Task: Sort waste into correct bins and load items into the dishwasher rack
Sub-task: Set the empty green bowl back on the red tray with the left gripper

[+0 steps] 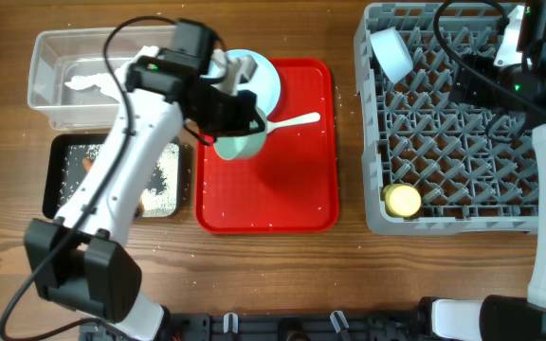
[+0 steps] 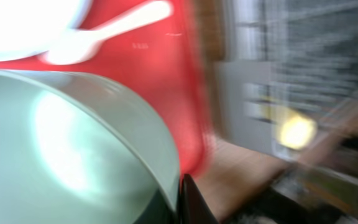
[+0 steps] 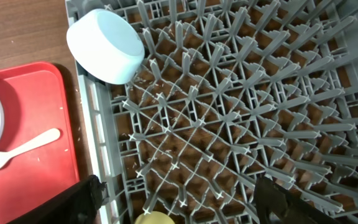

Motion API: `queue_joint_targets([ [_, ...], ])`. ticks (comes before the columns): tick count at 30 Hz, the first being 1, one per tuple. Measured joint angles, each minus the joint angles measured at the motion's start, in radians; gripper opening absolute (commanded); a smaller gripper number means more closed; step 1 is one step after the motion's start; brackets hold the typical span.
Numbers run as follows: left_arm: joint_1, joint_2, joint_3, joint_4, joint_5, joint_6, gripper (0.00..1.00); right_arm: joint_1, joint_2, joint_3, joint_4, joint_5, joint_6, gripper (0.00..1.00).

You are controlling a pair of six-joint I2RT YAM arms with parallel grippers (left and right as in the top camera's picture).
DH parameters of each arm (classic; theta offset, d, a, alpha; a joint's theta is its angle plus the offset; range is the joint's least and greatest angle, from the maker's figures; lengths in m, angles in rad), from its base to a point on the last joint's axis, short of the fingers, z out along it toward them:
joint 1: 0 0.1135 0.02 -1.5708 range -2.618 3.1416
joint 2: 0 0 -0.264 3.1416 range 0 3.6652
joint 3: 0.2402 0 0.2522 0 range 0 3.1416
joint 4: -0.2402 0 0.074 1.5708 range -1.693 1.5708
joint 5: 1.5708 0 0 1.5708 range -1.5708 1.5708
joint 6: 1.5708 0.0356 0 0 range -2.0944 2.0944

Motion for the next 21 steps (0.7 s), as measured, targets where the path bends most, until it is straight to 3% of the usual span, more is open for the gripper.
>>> queue_joint_targets([
  [4, -0.137, 0.0, 0.0, -0.072, -0.543, -0.239, 0.04, 0.0, 0.0, 0.0, -0.004, 0.0, 0.0, 0.81],
  [7, -0.136, 0.0, 0.0, -0.053, -0.793, -0.352, 0.04, 0.0, 0.0, 0.0, -0.005, 0.0, 0.0, 0.81],
  [10, -0.135, 0.0, 0.0, 0.033, -0.937, -0.393, 0.04, 0.0, 0.0, 0.0, -0.007, 0.0, 0.0, 0.81],
  [15, -0.139, 0.0, 0.0, 0.104, -0.973, -0.392, 0.04, 0.0, 0.0, 0.0, -0.007, -0.015, 0.0, 0.82],
  [19, -0.225, 0.085, -0.002, 0.098, -0.711, -0.254, 0.04, 0.0, 0.0, 0.0, -0.007, -0.057, 0.0, 0.81],
  [21, -0.284, 0.163, -0.009, 0.077, -0.652, -0.232, 0.04, 0.0, 0.0, 0.0, -0.008, -0.061, 0.0, 0.81],
])
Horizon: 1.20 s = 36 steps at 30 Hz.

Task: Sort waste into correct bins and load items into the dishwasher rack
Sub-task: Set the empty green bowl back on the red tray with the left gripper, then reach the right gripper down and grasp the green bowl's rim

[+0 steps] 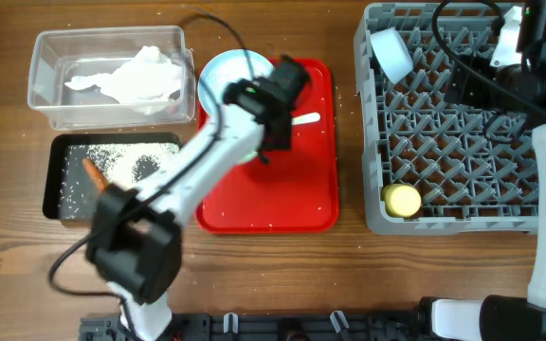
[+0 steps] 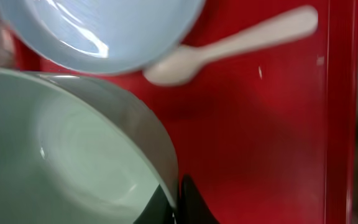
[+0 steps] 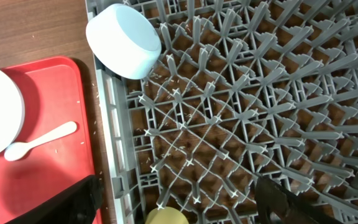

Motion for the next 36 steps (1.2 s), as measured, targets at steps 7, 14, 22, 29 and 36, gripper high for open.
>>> queue_joint_targets([
  [7, -0.108, 0.087, -0.006, -0.01, 0.073, 0.028, 0.85, 0.0, 0.0, 0.0, -0.002, -0.026, 0.0, 0.82],
  [14, 0.219, -0.031, 0.271, -0.141, 0.128, 0.013, 1.0, 0.13, 0.056, 0.0, 0.094, -0.286, 0.029, 0.8],
  [22, 0.634, -0.148, 0.302, -0.18, 0.217, 0.005, 1.0, 0.582, 0.467, -0.001, 0.15, -0.304, 0.115, 0.73],
  [29, 0.759, -0.148, 0.302, -0.186, 0.232, 0.005, 1.0, 0.699, 0.634, -0.005, 0.082, -0.196, 0.126, 0.61],
  [36, 0.779, -0.148, 0.302, -0.182, 0.23, 0.005, 1.0, 0.698, 0.634, 0.002, 0.085, -0.108, 0.151, 0.81],
])
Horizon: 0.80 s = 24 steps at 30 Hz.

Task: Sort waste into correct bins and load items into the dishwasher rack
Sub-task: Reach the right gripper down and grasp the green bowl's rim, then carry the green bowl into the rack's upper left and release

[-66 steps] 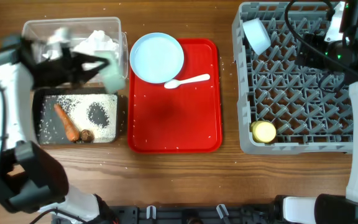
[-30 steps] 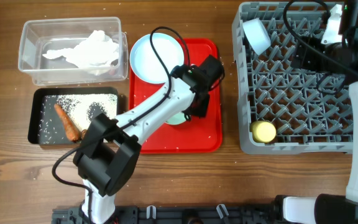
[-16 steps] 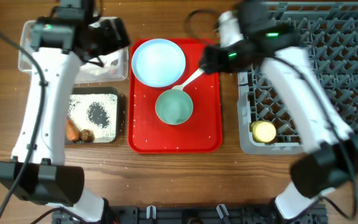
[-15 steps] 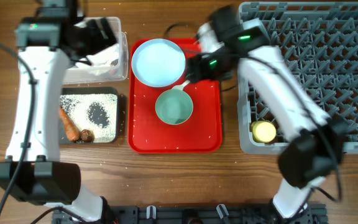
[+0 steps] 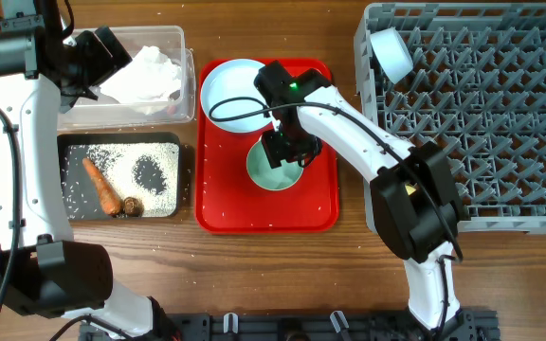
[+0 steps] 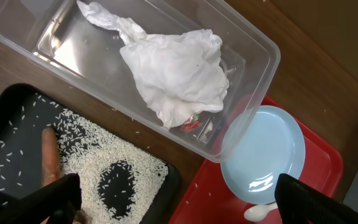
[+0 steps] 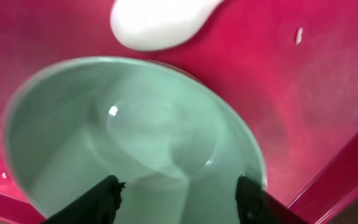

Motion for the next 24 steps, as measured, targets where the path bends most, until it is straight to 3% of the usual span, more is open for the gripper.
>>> queue_joint_targets([
  [1, 0.0, 0.0, 0.0, 0.0, -0.003, 0.0, 1.0, 0.0, -0.009, 0.006, 0.004, 0.007, 0.004, 0.85],
  [4, 0.0, 0.0, 0.0, 0.0, -0.014, 0.0, 1.0, -0.011, -0.086, 0.016, -0.003, 0.105, 0.02, 0.83],
  [11, 0.0, 0.0, 0.0, 0.0, -0.041, 0.0, 1.0, -0.101, -0.113, -0.13, 0.133, 0.133, 0.035, 0.61],
  [12, 0.0, 0.0, 0.0, 0.0, -0.041, 0.0, 1.0, -0.098, -0.113, -0.17, 0.172, 0.118, 0.035, 0.51],
  [13, 0.0, 0.0, 0.0, 0.0, -0.042, 0.0, 1.0, -0.097, -0.113, -0.209, 0.208, 0.102, 0.033, 0.25],
  [14, 0.0, 0.0, 0.0, 0.0, -0.044, 0.0, 1.0, -0.097, -0.113, -0.245, 0.23, 0.091, 0.037, 0.06],
  [20, 0.0, 0.0, 0.0, 0.0, -0.044, 0.0, 1.0, -0.098, -0.136, -0.25, 0.214, 0.073, 0.054, 0.04],
  [24, 0.0, 0.0, 0.0, 0.0, -0.044, 0.0, 1.0, -0.142, -0.342, -0.229, 0.06, 0.301, 0.145, 0.04],
])
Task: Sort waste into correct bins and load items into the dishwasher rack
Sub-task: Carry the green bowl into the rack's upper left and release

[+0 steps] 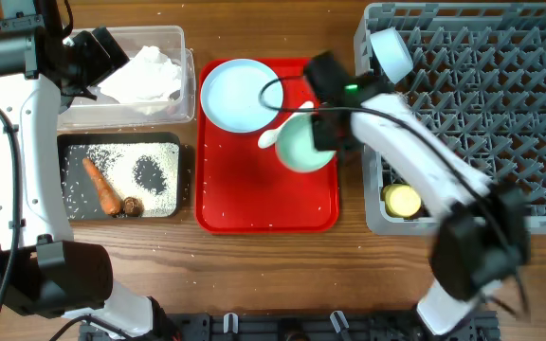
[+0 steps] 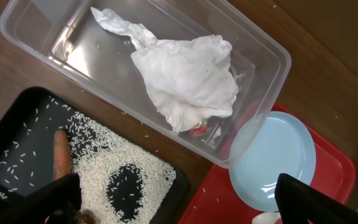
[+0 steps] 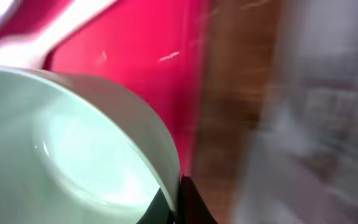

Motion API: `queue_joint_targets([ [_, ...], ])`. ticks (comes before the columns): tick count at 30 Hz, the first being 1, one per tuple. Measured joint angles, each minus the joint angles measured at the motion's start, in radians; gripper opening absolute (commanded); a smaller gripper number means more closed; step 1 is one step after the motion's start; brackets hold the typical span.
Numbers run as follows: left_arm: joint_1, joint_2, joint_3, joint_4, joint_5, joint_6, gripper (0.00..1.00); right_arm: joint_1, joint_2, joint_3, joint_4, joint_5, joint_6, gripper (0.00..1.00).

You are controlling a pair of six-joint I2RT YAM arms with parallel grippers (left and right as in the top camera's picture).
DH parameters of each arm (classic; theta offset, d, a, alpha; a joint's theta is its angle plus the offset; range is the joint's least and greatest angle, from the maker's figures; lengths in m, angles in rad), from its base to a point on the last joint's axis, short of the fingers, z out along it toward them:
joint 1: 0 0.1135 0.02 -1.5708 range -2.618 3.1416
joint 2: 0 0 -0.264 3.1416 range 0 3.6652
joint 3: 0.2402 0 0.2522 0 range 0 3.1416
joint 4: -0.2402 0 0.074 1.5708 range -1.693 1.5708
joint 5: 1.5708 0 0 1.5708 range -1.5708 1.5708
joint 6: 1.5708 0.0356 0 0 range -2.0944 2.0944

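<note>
My right gripper (image 1: pixel 318 126) is shut on the rim of a pale green bowl (image 1: pixel 300 147), holding it over the right side of the red tray (image 1: pixel 263 204). In the blurred right wrist view the bowl (image 3: pixel 73 149) fills the left, its rim pinched at the gripper (image 3: pixel 178 200). A light blue plate (image 1: pixel 238 95) and a white spoon (image 1: pixel 271 137) lie on the tray. The grey dishwasher rack (image 1: pixel 463 114) stands to the right. My left gripper (image 1: pixel 100 47) hangs open above the clear bin (image 2: pixel 263 46), which holds a crumpled white napkin (image 2: pixel 185 78).
A black tray (image 1: pixel 69 204) of rice with a carrot (image 1: pixel 102 188) sits left of the red tray. The rack holds a white cup (image 1: pixel 390 52) at its top left corner and a yellow item (image 1: pixel 404 201) at its lower left.
My right gripper, then down at the green bowl in the middle of the tray, now holds it by the rim further right, near the tray's right edge. The left arm has barely moved.
At first my left gripper held the green bowl over the tray near the plate, with the right arm over the rack. Later the bowl stood on the tray, the left gripper was open above the clear bin, and the right gripper was at the bowl. Now the right gripper holds it.
</note>
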Motion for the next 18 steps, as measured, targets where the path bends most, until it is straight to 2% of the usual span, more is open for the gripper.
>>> queue_joint_targets([
  [2, 0.0, 0.0, 0.0, 0.0, 0.0, 0.0, 1.0, -0.059, -0.165, 0.019, -0.077, 0.206, 0.074, 0.04],
  [4, 0.0, 0.0, 0.0, 0.0, 0.0, 0.0, 1.0, -0.118, -0.257, 0.03, -0.135, 0.412, 0.14, 0.04],
  [6, 0.0, 0.0, 0.0, 0.0, 0.0, 0.0, 1.0, -0.171, -0.256, 0.03, -0.125, 0.655, 0.183, 0.04],
  [9, 0.0, 0.0, 0.0, 0.0, 0.0, 0.0, 1.0, -0.207, -0.162, 0.03, -0.055, 0.865, 0.155, 0.04],
  [13, 0.0, 0.0, 0.0, 0.0, 0.0, 0.0, 1.0, -0.206, -0.039, 0.028, 0.066, 0.934, 0.014, 0.04],
  [18, 0.0, 0.0, 0.0, 0.0, 0.0, 0.0, 1.0, -0.204, 0.104, 0.027, 0.052, 0.962, -0.092, 0.04],
])
